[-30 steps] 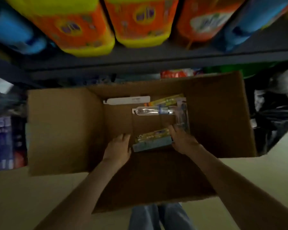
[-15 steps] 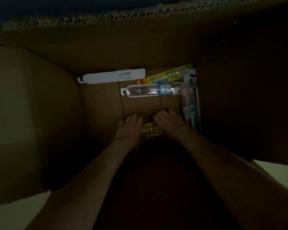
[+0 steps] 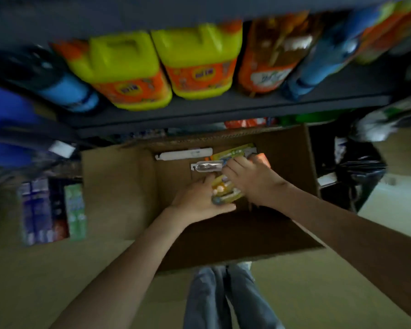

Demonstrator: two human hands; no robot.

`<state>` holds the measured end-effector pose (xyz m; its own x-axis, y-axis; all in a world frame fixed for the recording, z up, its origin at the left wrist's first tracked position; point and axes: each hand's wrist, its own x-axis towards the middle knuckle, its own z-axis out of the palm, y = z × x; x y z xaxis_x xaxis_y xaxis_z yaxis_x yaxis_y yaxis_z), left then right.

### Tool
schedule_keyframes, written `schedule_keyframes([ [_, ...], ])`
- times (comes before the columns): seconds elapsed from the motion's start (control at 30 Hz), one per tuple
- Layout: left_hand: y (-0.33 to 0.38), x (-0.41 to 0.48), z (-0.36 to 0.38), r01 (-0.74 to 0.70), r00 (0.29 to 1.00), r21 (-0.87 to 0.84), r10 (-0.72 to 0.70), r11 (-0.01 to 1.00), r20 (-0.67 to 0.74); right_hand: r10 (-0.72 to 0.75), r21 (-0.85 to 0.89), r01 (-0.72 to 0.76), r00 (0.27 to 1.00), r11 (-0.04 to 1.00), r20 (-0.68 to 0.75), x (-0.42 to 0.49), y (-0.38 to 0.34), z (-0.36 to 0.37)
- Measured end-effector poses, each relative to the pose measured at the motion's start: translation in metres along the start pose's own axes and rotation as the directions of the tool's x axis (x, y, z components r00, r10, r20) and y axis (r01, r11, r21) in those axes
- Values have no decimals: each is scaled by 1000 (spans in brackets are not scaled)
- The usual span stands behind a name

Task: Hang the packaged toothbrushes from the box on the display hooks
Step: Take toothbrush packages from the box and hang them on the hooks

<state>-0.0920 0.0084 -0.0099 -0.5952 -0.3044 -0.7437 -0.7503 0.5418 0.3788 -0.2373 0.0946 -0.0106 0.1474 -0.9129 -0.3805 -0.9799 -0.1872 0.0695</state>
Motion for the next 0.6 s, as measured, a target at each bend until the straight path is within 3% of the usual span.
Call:
schedule_keyframes([
  [0.1,29,-71,-46,-20,997,-76,14,997,-76,3,19,1,985,1000,-170,-35,8,-80],
  [0.23,59,-167,-95,4,969,-251,-66,968,-239,5,10,0,913,1000,-408,-77,7,-169],
  [0.3,73,-212,-118,-10,960,-458,-119,889,-254,36,4,-39,867,999,-496,-94,6,-208],
  [0.4,94,-276,-152,-92,960,-714,-129,694,-250,14,-26,-41,757,999,-653,-114,2,-262],
  [0.5,110,-331,-178,-159,972,-797,-51,582,-231,-72,-84,11,631,996,-773,-129,1,-317],
  [0.6,113,-372,-203,-236,964,-796,31,558,-264,-174,-201,13,561,979,-810,-136,5,-366],
])
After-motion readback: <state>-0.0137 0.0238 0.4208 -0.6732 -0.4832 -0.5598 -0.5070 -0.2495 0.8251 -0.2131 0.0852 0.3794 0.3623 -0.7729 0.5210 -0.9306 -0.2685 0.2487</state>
